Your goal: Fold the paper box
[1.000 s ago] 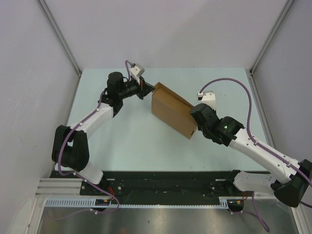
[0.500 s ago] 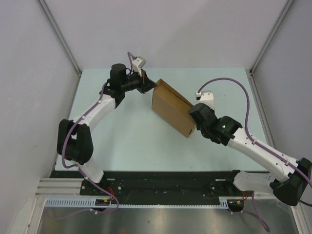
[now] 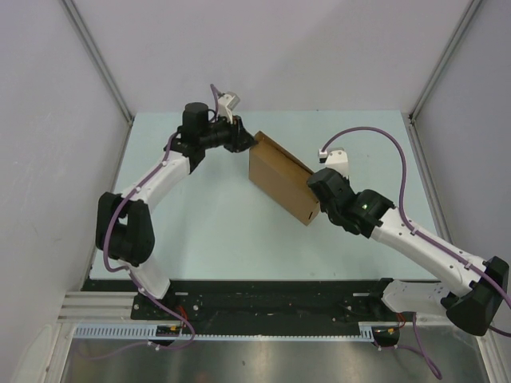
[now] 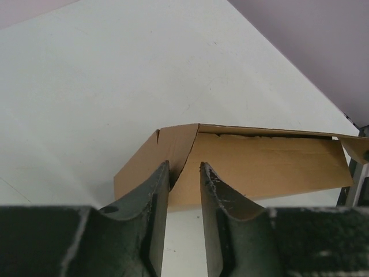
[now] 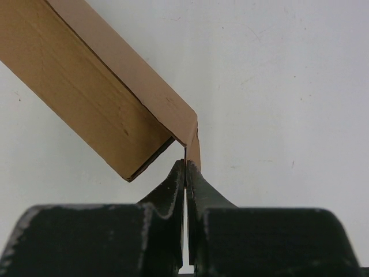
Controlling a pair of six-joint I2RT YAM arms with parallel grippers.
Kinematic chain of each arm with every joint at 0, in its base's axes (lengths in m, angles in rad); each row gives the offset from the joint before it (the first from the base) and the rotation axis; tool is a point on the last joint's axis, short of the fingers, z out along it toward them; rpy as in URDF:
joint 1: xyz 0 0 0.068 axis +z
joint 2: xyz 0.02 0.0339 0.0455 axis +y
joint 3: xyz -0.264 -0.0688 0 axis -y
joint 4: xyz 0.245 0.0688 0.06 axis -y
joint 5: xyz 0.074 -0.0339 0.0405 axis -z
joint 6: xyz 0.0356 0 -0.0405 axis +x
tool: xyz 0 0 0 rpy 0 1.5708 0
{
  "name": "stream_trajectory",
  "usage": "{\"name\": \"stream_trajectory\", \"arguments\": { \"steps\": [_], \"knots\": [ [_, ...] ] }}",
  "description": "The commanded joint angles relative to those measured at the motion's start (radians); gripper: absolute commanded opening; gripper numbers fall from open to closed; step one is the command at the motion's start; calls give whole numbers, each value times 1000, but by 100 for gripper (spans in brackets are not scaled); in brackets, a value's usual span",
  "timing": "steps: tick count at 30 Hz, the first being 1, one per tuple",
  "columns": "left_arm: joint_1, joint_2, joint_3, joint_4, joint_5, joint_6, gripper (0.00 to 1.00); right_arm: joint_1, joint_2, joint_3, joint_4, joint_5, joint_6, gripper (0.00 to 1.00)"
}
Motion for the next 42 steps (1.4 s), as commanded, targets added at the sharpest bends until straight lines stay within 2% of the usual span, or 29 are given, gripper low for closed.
{"name": "stream_trajectory", "arguments": {
  "steps": [1,9,17,19,21,23,26,28,32,37,42],
  "knots": [
    [-7,-36,-73,21,-7,30,36,2,14,3,-14,-38,-10,0],
    [-6,-63,-188,238,-29,70,42,2,16,3,-14,-53,-17,0],
    [-4,-79,-209,311,-36,50,35,2,10,3,-14,-53,-13,2],
    [-4,-84,-213,315,-39,41,29,2,8,3,-16,-49,-7,8],
    [-4,-89,-216,310,-47,35,23,2,2,3,-16,-41,0,21],
    [-4,-95,-226,304,-59,29,22,2,-10,3,-16,-32,6,37],
    [-6,-107,-248,298,-84,23,20,2,-32,3,-22,-15,18,47],
    [-6,-115,-259,289,-104,26,19,2,-42,3,-31,-9,23,50],
    [-6,-135,-282,282,-119,29,18,1,-38,3,-54,10,32,49],
    [-7,-147,-280,261,-127,21,18,-4,-33,3,-27,0,29,31],
    [-6,-167,-291,249,-136,23,18,-24,-15,3,-25,-15,32,24]
  ]
}}
